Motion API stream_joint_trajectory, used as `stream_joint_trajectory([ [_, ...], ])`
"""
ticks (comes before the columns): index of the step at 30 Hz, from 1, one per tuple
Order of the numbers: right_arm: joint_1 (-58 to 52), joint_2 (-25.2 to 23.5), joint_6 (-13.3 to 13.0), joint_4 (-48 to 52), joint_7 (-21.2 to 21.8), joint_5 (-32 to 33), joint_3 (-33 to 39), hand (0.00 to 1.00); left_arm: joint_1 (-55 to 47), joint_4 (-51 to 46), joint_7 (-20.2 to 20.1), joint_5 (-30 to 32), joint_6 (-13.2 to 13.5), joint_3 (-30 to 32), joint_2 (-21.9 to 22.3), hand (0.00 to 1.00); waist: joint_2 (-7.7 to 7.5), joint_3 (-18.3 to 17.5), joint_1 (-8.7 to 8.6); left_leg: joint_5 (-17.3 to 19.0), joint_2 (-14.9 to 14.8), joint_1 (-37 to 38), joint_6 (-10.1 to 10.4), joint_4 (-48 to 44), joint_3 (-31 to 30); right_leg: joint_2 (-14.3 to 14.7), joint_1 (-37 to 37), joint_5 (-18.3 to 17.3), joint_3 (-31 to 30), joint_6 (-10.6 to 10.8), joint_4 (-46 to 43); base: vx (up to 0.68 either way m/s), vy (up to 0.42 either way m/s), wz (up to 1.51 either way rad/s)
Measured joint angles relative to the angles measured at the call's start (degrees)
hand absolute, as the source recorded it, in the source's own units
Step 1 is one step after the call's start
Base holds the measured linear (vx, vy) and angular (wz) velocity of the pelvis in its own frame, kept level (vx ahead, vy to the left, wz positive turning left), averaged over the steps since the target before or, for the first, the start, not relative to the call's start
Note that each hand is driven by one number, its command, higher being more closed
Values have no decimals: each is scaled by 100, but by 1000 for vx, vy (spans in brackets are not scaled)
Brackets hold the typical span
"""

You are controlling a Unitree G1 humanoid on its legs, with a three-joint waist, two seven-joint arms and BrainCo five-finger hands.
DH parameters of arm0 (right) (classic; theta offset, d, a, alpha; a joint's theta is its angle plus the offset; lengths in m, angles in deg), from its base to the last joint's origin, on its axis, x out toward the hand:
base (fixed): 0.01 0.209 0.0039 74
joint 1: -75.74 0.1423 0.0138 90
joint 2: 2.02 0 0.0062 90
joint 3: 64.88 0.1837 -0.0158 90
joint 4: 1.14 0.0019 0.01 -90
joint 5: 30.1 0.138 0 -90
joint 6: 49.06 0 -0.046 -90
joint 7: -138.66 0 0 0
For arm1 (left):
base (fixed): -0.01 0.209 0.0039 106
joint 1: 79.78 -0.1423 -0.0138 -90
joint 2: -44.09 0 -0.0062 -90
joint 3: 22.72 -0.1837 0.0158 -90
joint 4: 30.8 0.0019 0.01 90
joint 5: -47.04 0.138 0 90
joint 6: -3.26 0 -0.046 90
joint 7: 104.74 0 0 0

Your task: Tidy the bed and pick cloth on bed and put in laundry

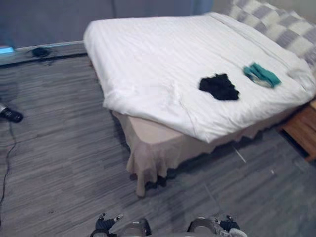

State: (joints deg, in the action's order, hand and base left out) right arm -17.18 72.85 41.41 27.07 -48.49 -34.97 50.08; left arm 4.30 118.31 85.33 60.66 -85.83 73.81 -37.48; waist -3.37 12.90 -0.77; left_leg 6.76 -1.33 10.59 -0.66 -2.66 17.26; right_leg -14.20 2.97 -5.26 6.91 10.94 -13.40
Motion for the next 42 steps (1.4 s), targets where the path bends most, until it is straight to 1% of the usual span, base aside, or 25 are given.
stream_joint_trajectory([
  [1,-24,-27,7,-7,2,31,4,0,-5,-2,-2,1,0,1,-28,0,-69,-43,13,14,38,20,97,12,-62,12,34,337,-175,-36,219,371,-423,83],
  [2,-99,-136,7,-23,9,144,3,0,-32,1,-5,9,-1,4,-131,0,-294,-174,12,30,156,77,215,76,-177,-22,67,1092,-319,-20,438,344,-401,52],
  [3,-88,-88,17,-101,62,216,99,0,-54,23,-3,24,-22,22,-19,0,-134,-231,49,27,28,223,398,204,-191,51,-97,887,-200,199,519,338,-381,33],
  [6,-88,133,4,-110,119,278,113,0,-151,24,-5,58,-17,71,261,0,334,-369,-47,-15,-492,221,712,317,-114,547,-375,1049,4,-24,1152,270,-263,1],
  [8,-107,164,10,-171,120,332,116,0,-155,23,-2,56,-3,87,303,0,385,-393,-132,-107,-661,317,863,382,-52,732,-608,1088,105,-105,1383,123,-202,13],
  [11,-130,144,2,-202,124,328,91,0,-153,-8,-2,52,33,221,297,0,378,-399,-117,-114,-814,385,872,379,39,939,-791,1155,125,-227,1647,12,-148,-2],
  [13,-131,147,-2,-208,124,325,77,0,-130,-69,10,1,36,316,283,0,309,-364,-104,-107,-862,271,881,231,29,960,-774,1188,129,-277,1694,-65,-81,4],
  [14,-141,118,1,-212,123,325,-26,0,-93,-236,9,-32,26,315,231,0,208,-311,-98,-78,-847,43,896,-126,14,899,-740,1175,157,-297,1662,-121,-47,36],
  [15,-210,112,-7,-203,115,322,-222,0,-60,-761,66,-151,29,309,170,0,123,-233,-100,-1,-849,-462,793,-893,39,758,-660,1084,287,-328,1571,-122,-48,54],
  [16,-243,145,-7,-203,111,322,-303,0,-7,-1127,131,-209,45,281,223,0,127,-190,-77,38,-859,-613,727,-1177,44,713,-638,1041,380,-347,1492,-124,-49,57],
  [17,-274,176,-12,-199,104,320,-304,0,20,-1395,152,-250,66,283,285,0,245,-144,-32,49,-853,-697,715,-1230,41,698,-588,1020,406,-353,1428,-110,-7,32],
  [18,-299,198,-18,-195,73,319,-301,0,61,-1913,275,-317,134,323,382,0,296,-162,38,53,-797,-696,719,-1002,-9,688,-459,953,395,-288,1324,-182,12,27],
  [19,-297,297,-40,-171,53,314,-292,0,83,-2499,426,-401,231,529,411,0,486,-182,5,134,-729,-626,594,-483,-36,715,-296,944,398,-277,1308,-176,24,18],
  [20,-298,308,-49,-153,45,313,-293,0,100,-2585,464,-402,234,584,394,0,486,-177,1,134,-690,-606,593,-420,-21,698,-278,946,384,-278,1316,-159,14,15],
  [22,-456,287,-65,85,-22,305,-290,0,144,-3263,737,-407,233,1002,330,0,532,-182,-5,39,-584,-592,587,-104,7,685,-291,1052,284,-419,1575,-88,0,-8],
  [23,-558,267,-67,221,-36,306,-295,0,176,-3699,917,-405,244,1212,189,0,551,-193,-9,-58,-539,-588,579,3,15,677,-314,1141,243,-500,1737,-47,1,-6],
  [24,-665,242,-125,279,-44,316,-296,0,283,-4035,1128,-396,277,1278,-6,0,556,-195,-15,-94,-520,-585,572,37,6,670,-356,1205,253,-513,1835,0,0,0],
  [27,-841,234,-193,313,-43,328,-299,0,740,-4797,1428,-322,337,1247,-448,0,569,-267,-17,-151,-479,-583,626,113,22,685,-363,1285,254,-531,1907,2,-6,4],
  [29,-869,235,-206,342,-41,330,-299,0,1132,-4969,1523,-153,414,1103,-706,0,588,-290,-73,-213,-480,-566,599,205,37,703,-328,1294,245,-516,1906,36,-12,-3],
  [31,-861,224,-206,467,-33,329,-302,0,1574,-4964,1564,-21,443,863,-937,0,594,-285,-170,-280,-477,-567,589,262,98,722,-197,1342,189,-466,1904,50,-22,-17],
  [34,-681,224,-213,477,-30,344,-302,0,2576,-4831,1656,113,435,203,-1211,0,541,-112,-184,-322,-460,-839,610,153,368,720,214,1564,-175,-335,1893,3,-17,-46],
  [36,-350,212,-211,480,-39,451,-373,0,3586,-4504,1680,371,406,-473,-1524,0,475,282,-364,-318,-451,-1064,605,14,495,702,488,1645,-353,-345,1822,-78,-18,-30],
  [39,-29,180,-248,600,-47,567,-587,0,4554,-3931,1707,582,348,-922,-1771,0,390,674,-514,-290,-450,-1302,564,-94,669,721,834,1714,-590,-417,1780,-107,-24,-38],
  [40,113,189,-272,721,-71,666,-590,0,5118,-3422,1701,726,234,-1191,-1827,0,375,924,-591,-259,-459,-1453,520,-205,753,731,997,1784,-708,-444,1780,-114,-35,-34],
  [42,261,212,-290,781,-156,717,-732,0,5517,-2876,1660,780,154,-1467,-1927,0,352,1114,-693,-252,-463,-1526,512,-241,855,747,1113,1843,-823,-423,1781,-79,-30,-33],
])
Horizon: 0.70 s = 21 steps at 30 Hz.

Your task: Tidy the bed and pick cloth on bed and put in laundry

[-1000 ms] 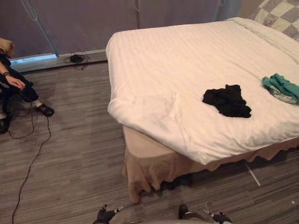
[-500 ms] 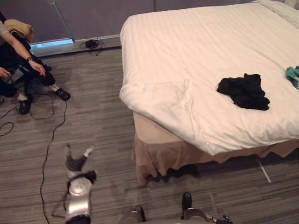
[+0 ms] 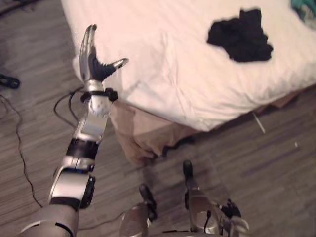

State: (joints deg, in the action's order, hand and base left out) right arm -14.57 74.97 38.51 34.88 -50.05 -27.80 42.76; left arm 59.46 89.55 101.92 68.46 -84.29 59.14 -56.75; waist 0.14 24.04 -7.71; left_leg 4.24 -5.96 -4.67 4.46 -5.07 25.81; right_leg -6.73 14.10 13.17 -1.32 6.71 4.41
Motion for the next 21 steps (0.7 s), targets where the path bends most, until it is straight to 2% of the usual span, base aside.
stream_joint_trajectory([
  [1,86,2,-29,41,-54,76,-92,0,268,478,-64,170,-90,-296,-99,0,-30,92,-94,6,-13,-78,-6,-20,93,24,129,31,-98,-23,0,-38,-25,-30],
  [2,110,2,-54,40,-80,121,-135,0,385,704,-98,218,-105,-403,-106,100,-46,119,-112,9,-18,-110,-7,-34,118,36,177,44,-138,-37,0,-41,-37,-34],
  [5,146,10,-154,108,-142,229,-356,0,804,1539,-303,592,-204,-886,-104,100,-113,277,-193,46,-99,-239,-1,-148,159,88,244,87,-201,-10,2,-28,-31,-11],
  [6,204,23,-161,106,-176,291,-465,0,846,1737,-332,746,-212,-970,-132,100,-151,316,-251,52,-124,-249,2,-174,155,115,244,87,-200,-10,2,-36,-35,-2],
  [8,269,38,-174,208,-249,402,-526,0,862,1884,-383,925,-211,-968,-164,100,-167,349,-246,63,-149,-237,19,-182,189,146,246,87,-230,-11,2,-20,-29,-8],
  [13,272,124,-200,1304,-294,563,-550,0,651,1756,-826,1206,-180,-724,-330,100,-192,413,-108,103,-182,-12,54,-180,363,202,130,99,-395,-26,-1,-12,-6,-20],
  [17,253,386,-219,2465,-491,604,59,0,-706,841,-1012,1278,-134,-198,-256,100,-152,393,-83,136,-204,380,71,-78,299,200,-318,67,-319,13,116,10,15,3],
  [18,251,495,-215,2642,-554,597,231,0,-1006,601,-1031,1277,-97,-80,-238,0,-137,377,-73,139,-207,416,75,-66,229,197,-380,44,-255,42,117,13,4,28],
  [20,191,703,-194,2973,-668,539,555,0,-1653,154,-1049,1258,-75,226,-109,0,-78,296,-38,132,-202,470,81,16,90,206,-492,16,-124,75,119,16,-6,30],
  [21,67,863,-153,3264,-759,384,747,0,-2252,-128,-1063,1190,-71,478,75,0,3,67,78,126,-202,480,89,50,70,222,-497,-8,-78,81,120,48,-8,20],
])
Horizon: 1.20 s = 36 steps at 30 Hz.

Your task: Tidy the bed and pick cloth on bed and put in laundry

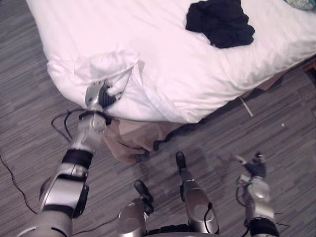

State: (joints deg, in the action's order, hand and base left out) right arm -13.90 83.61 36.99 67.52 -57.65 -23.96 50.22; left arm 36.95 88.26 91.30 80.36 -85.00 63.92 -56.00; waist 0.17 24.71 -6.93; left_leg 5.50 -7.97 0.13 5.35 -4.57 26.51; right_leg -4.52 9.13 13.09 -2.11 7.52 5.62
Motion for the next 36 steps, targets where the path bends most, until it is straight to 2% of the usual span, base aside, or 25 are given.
stream_joint_trajectory([
  [2,-78,149,47,329,-40,-299,156,0,-774,-158,-86,-38,-2,383,261,0,90,-282,79,-16,-6,66,20,77,-71,10,-79,-27,82,-2,2,76,1,20],
  [4,11,324,66,883,-94,-802,149,0,-1844,-152,-85,-239,-45,1043,866,0,168,-630,295,-19,-15,262,26,168,-259,13,-332,-101,232,12,4,45,12,32],
  [5,144,394,66,1063,-86,-993,-4,0,-2303,-134,0,-608,-140,1527,1196,0,148,-787,445,-23,-7,264,29,175,-291,1,-348,-103,256,12,4,-15,6,26],
  [6,227,442,74,1147,-87,-1056,-92,0,-2481,-123,73,-824,-161,1722,1324,0,142,-816,499,-23,-1,265,29,168,-305,-12,-363,-107,270,6,5,-50,-1,15],
  [7,380,525,74,1173,-81,-1154,-277,100,-2755,-116,171,-1065,-201,1999,1482,0,132,-865,575,-24,20,255,27,174,-348,-33,-369,-118,298,-10,6,-144,-20,28],
  [8,774,614,121,1175,-10,-1243,-659,100,-3347,14,354,-1613,-243,2322,1710,0,130,-882,787,-90,75,223,-4,250,-470,-92,-382,-147,381,-52,6,-173,-28,41],
  [11,1315,728,208,1174,87,-1249,-1323,100,-3722,351,430,-2129,-258,2567,2055,0,118,-889,827,-179,117,99,-11,308,-623,-168,-323,-168,525,-89,7,-113,-31,35],
  [12,1549,737,209,1172,151,-1249,-1533,100,-3864,423,452,-2261,-250,2603,2201,0,105,-872,944,-252,126,33,-21,367,-672,-186,-262,-160,547,-104,6,-76,-39,19],
  [13,1874,728,216,1081,148,-1247,-1789,100,-3899,579,489,-2275,-208,2588,2285,0,100,-779,962,-309,138,-50,-28,359,-754,-204,-228,-142,621,-127,4,-172,-67,57],
  [14,3120,858,207,544,123,-1058,-2345,100,-3758,977,545,-2834,-101,2433,2486,0,59,-426,962,-482,200,-401,-39,285,-1001,-250,-15,-26,841,-188,4,-186,-68,93],
  [15,3853,949,196,309,87,-782,-2538,100,-3561,1029,541,-3051,-101,2183,2631,0,94,-51,1130,-594,179,-606,-46,186,-1242,-252,45,77,1053,-184,3,-176,-56,100],
  [16,4062,942,190,224,73,-664,-2609,100,-3516,1034,538,-3057,-101,2084,2675,0,121,40,1223,-617,157,-718,-23,158,-1308,-244,84,87,1150,-182,3,-93,-36,77],
  [18,4329,888,115,-52,42,-535,-2793,100,-3478,1108,542,-3059,-74,1859,2707,0,172,75,1448,-688,129,-965,2,149,-1482,-227,245,64,1311,-213,-37,-47,-26,42],
  [20,4857,751,5,-1021,2,-353,-2915,100,-3257,1355,560,-3120,-49,1635,2658,0,267,139,1577,-690,105,-1292,1,-33,-1574,-237,517,48,1376,-236,-206,-42,3,25],
  [22,5252,723,5,-1888,24,232,-3068,100,-2869,1552,649,-3168,-11,1326,2592,0,451,242,1732,-759,119,-1655,-16,-100,-1716,-264,793,17,1512,-288,-265,-38,13,34],
  [23,5259,686,-121,-1891,5,297,-3042,100,-2767,1579,662,-3168,18,1221,2586,0,500,287,1783,-779,118,-1734,-23,-111,-1747,-266,846,20,1541,-287,-275,-23,22,29],
  [24,5354,604,-291,-1810,31,467,-3071,100,-2651,1613,681,-3174,70,1147,2566,0,536,388,1791,-784,109,-1795,-19,-158,-1806,-269,887,20,1586,-280,-344,-7,18,16],
  [27,5261,529,-457,-1829,235,842,-3203,100,-2439,1732,728,-3176,133,819,2472,0,546,394,1780,-778,78,-1855,-24,-246,-1854,-262,969,-46,1607,-302,-507,4,7,4],
  [30,5022,335,-582,-1542,493,1219,-3765,100,-2120,1877,777,-3177,143,669,2453,0,546,393,1706,-778,61,-1830,-23,-230,-1860,-270,1031,-176,1607,-336,-649,14,2,-3],
  [32,4763,89,-608,-1341,891,1426,-4493,100,-2014,1874,773,-3173,151,492,2465,0,545,392,1674,-781,46,-1739,-18,-160,-1839,-250,996,-180,1606,-334,-647,49,-14,-10],
  [34,4510,-214,-564,-1317,1285,1650,-5251,100,-1935,1890,757,-3171,140,296,2564,0,546,391,1644,-806,24,-1598,17,-49,-1846,-244,884,-202,1617,-352,-616,75,-10,0],
  [35,4228,-559,-295,-1405,1609,1937,-5870,100,-1898,1871,739,-3170,143,162,2626,0,543,390,1654,-830,-6,-1428,52,66,-1869,-212,722,-230,1655,-362,-578,89,-14,11],
  [36,4011,-772,-102,-1486,1752,2117,-6225,100,-1887,1853,716,-3170,153,108,2639,0,543,390,1671,-833,-27,-1351,56,107,-1882,-187,619,-252,1703,-357,-542,119,-26,21],
])
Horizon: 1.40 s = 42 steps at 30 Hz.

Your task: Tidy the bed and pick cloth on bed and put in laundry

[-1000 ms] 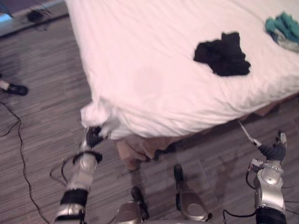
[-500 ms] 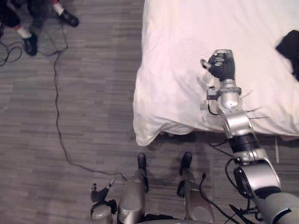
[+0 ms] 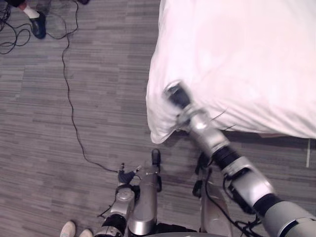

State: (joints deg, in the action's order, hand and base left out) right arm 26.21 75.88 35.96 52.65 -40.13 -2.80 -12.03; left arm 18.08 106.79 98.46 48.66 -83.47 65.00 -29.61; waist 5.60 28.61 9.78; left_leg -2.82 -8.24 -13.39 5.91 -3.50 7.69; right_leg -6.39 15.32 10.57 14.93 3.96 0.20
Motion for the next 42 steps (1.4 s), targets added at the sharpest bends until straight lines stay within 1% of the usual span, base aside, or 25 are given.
stream_joint_trajectory([
  [1,-474,-311,210,-71,221,384,-500,100,0,-30,-69,-1,0,-2,24,0,-4,-1,30,-15,-30,135,23,99,-35,25,-136,-70,83,-9,8,106,-26,22],
  [3,-962,-643,421,-52,474,659,-999,100,-11,-31,-79,-1,-14,7,25,0,-16,-5,43,-55,-61,306,46,205,-53,48,-303,-120,156,0,6,99,-18,19],
  [5,-1017,-774,488,258,561,904,-995,100,-62,-39,-85,-1,-23,16,8,0,-42,-16,39,-95,-63,594,62,361,-47,69,-538,-134,189,25,26,94,-1,3],
  [7,-993,-830,240,1023,560,1249,-298,100,-264,-140,-128,-1,-21,33,-65,0,-226,-145,-13,-90,-53,830,62,413,58,106,-743,-147,106,43,122,58,18,-17],
  [9,-943,-855,-62,1546,448,1437,603,100,-432,-157,-194,2,-36,63,-179,0,-440,-346,-187,-89,-44,884,61,520,130,119,-748,-120,47,47,204,31,27,-20],
  [10,-889,-786,-287,1860,311,1536,1308,100,-486,-155,-197,3,-62,62,-226,0,-549,-422,-247,-89,-36,949,61,555,225,124,-750,-101,-48,47,227,25,38,-33],
  [11,-861,-633,-464,2063,181,1609,1877,100,-508,-156,-205,4,-63,60,-241,0,-584,-449,-274,-83,-22,996,53,562,317,120,-753,-77,-129,51,252,11,33,-36],
  [12,-860,-541,-518,2148,124,1641,2132,100,-508,-156,-208,5,-63,57,-247,0,-584,-450,-280,-81,-13,1013,50,561,355,117,-753,-65,-169,46,266,0,36,-34],
  [14,-765,-150,-844,2205,-219,1772,3135,100,-541,-210,-279,3,-61,49,-231,0,-536,-427,-412,-80,28,965,41,541,434,88,-646,-10,-284,80,272,-4,35,-22],
  [15,-716,-78,-871,2186,-279,1778,3319,100,-557,-242,-310,3,-58,40,-232,0,-511,-413,-461,-80,31,923,41,517,440,77,-586,-9,-296,81,210,-7,32,-15],
  [17,-401,397,-1063,2036,-661,1759,3941,100,-554,-328,-319,0,-24,-9,-211,0,-339,-324,-577,14,29,569,-23,143,523,12,-152,-59,-427,118,-189,-20,25,-18],
  [19,-157,691,-1149,1742,-877,1729,4171,100,-496,-313,-319,1,-9,-56,-200,0,-187,-247,-583,162,3,254,-49,-238,535,-11,137,-108,-503,130,-435,-71,1,-14],
  [20,-6,1077,-1159,1350,-1038,1707,4322,100,-405,-269,-319,0,-6,-63,-143,0,-6,-155,-576,280,-31,-63,-95,-572,527,-32,434,-184,-548,124,-711,-145,-2,-7],
  [21,39,1315,-1123,983,-1173,1656,4352,100,-372,-243,-317,-3,-7,-69,-114,0,78,-113,-566,361,-61,-278,-99,-792,527,-46,670,-264,-561,110,-940,-112,2,-3],
  [24,95,1600,-1034,373,-1324,1231,4370,100,-243,-111,-310,-103,-14,-81,-129,0,145,-81,-563,556,-125,-692,-125,-1243,529,-59,1151,-460,-663,69,-1424,-117,-26,-9],
  [28,397,1841,-827,-274,-1351,733,4420,100,-60,33,-300,-122,-15,-98,-126,0,152,-79,-550,809,-287,-857,-124,-1771,620,0,1279,-531,-790,69,-1674,-123,-25,-20],
  [31,81,1767,-740,-323,-1560,504,4979,100,5,11,-284,-140,-23,-97,-110,0,144,-79,-589,858,-310,-853,-113,-1895,632,27,1184,-529,-872,68,-1577,-93,14,-8],
  [32,-399,1665,-578,-357,-1774,469,5449,0,1,-3,-272,-158,-41,-66,-109,0,118,-75,-600,858,-300,-761,-114,-1859,642,30,1047,-528,-875,71,-1454,0,0,0],
  [34,-1220,1416,-350,-583,-2047,458,6090,0,-37,-42,-243,-163,-92,40,-115,0,60,-41,-667,858,-266,-474,-115,-1644,657,25,738,-528,-875,71,-1203,45,2,0],
  [35,-1923,1078,-197,-676,-2250,447,6457,0,-172,-186,-187,-161,-158,76,-163,0,-29,13,-848,854,-214,-140,-112,-1346,711,24,404,-528,-896,72,-893,89,-1,-4],
  [36,-2201,938,-146,-689,-2297,436,6577,0,-240,-258,-188,-159,-179,74,-190,0,-74,39,-929,849,-175,3,-105,-1217,734,22,269,-528,-914,73,-766,118,16,-25],
  [38,-3438,431,29,-679,-2381,229,6993,0,-475,-422,-223,-99,-274,68,-278,0,-306,67,-1213,796,-48,754,-28,-521,1044,24,-278,-509,-1143,109,-203,115,68,-60],
  [39,-3651,341,76,-675,-2356,126,7060,0,-526,-415,-310,-3,-303,78,-286,0,-362,37,-1271,785,-13,862,-13,-388,1120,24,-331,-492,-1190,129,-150,87,74,-68],
  [41,-4670,-22,216,-693,-2231,-176,7341,0,-553,-291,-724,475,-390,-14,-363,0,-549,-320,-1564,728,67,1327,84,127,1447,51,-428,-436,-1333,173,27,150,56,-62],
  [42,-4841,-74,249,-706,-2200,-265,7348,0,-523,-240,-816,594,-407,-53,-375,0,-576,-388,-1588,716,51,1405,105,175,1567,83,-423,-437,-1297,170,22,212,25,-88],
])
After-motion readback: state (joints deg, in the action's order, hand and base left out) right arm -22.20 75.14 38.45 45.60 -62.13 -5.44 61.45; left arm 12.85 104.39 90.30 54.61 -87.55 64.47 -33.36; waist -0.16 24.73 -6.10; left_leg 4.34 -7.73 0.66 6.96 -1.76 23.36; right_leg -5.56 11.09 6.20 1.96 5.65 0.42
